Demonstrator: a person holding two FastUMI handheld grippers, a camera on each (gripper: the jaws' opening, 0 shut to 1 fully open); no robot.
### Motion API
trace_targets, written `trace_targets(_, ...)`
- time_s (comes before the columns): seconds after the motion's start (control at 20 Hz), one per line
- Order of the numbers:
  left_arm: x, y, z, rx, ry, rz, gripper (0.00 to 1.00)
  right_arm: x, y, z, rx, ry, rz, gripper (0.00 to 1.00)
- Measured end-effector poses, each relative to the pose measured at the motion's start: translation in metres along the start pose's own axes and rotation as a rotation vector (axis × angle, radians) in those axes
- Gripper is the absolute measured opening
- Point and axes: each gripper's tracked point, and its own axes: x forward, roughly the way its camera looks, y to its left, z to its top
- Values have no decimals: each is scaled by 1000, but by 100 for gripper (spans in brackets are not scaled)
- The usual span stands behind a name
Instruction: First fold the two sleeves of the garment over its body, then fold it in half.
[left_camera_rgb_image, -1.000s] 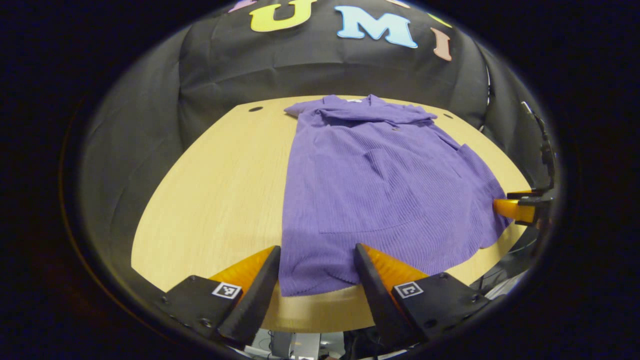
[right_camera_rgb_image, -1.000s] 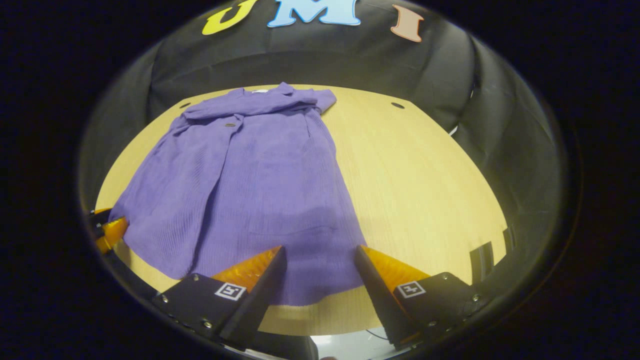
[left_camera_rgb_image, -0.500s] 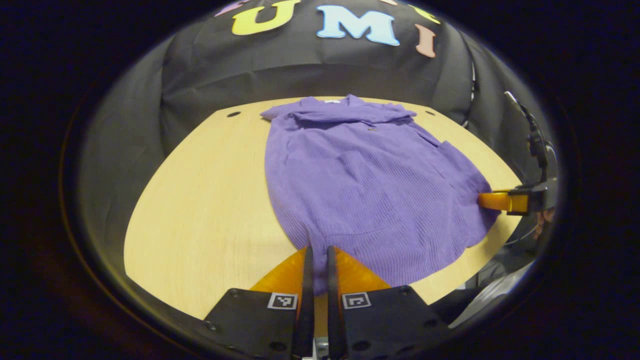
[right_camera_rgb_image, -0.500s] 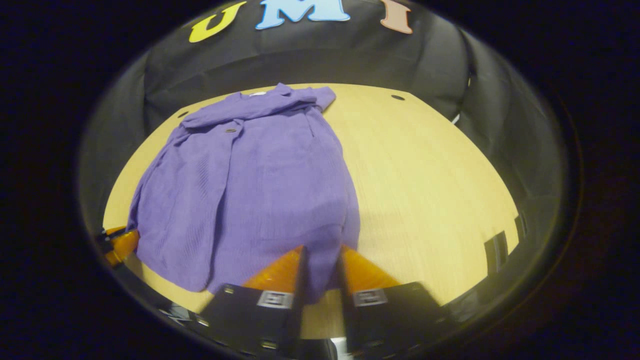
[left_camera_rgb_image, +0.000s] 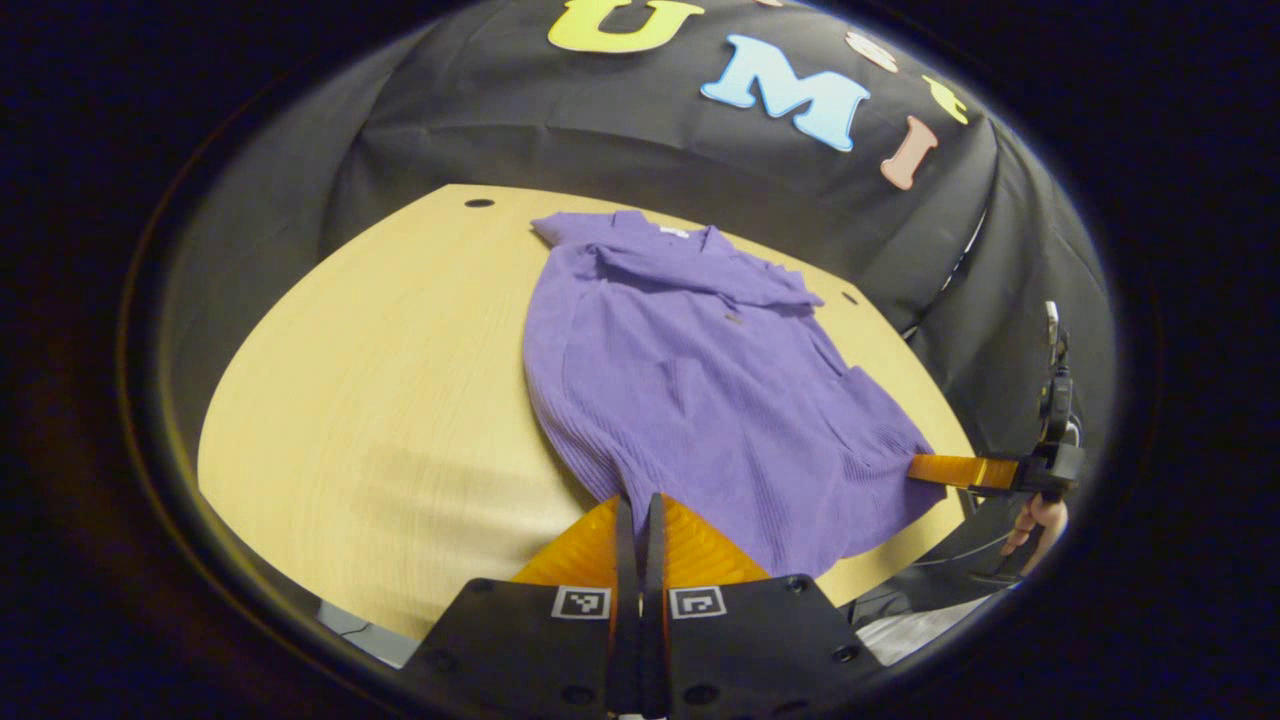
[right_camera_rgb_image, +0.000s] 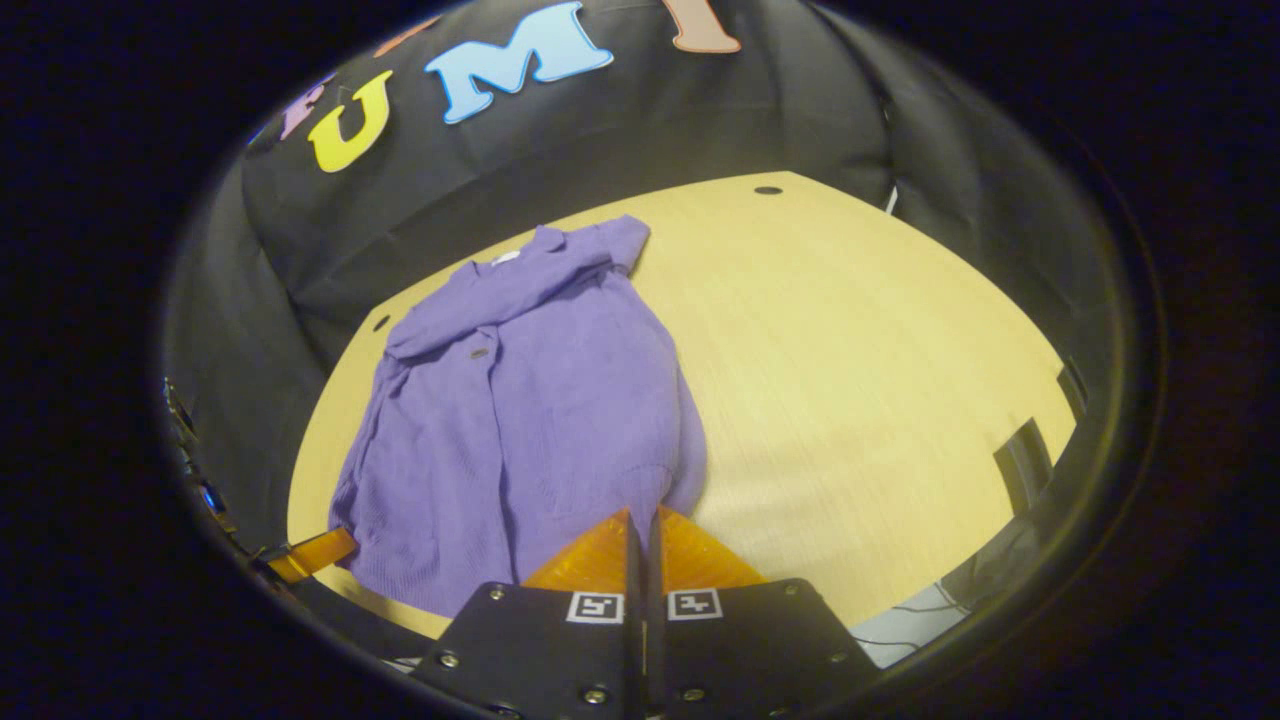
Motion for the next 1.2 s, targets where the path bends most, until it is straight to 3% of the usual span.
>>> trace_targets(0.35, -6, -28, 72, -119, -103, -85, 7, -15, 34, 62, -36, -86, 116, 2)
trace_targets(0.7, 11, -38, 150, -141, -180, -73, 7, -6, 58, 132, 61, -127, 261, 1)
trace_targets(1.2, 66, -44, 282, -174, -313, -43, 7, 40, 76, 246, 16, -199, 367, 1)
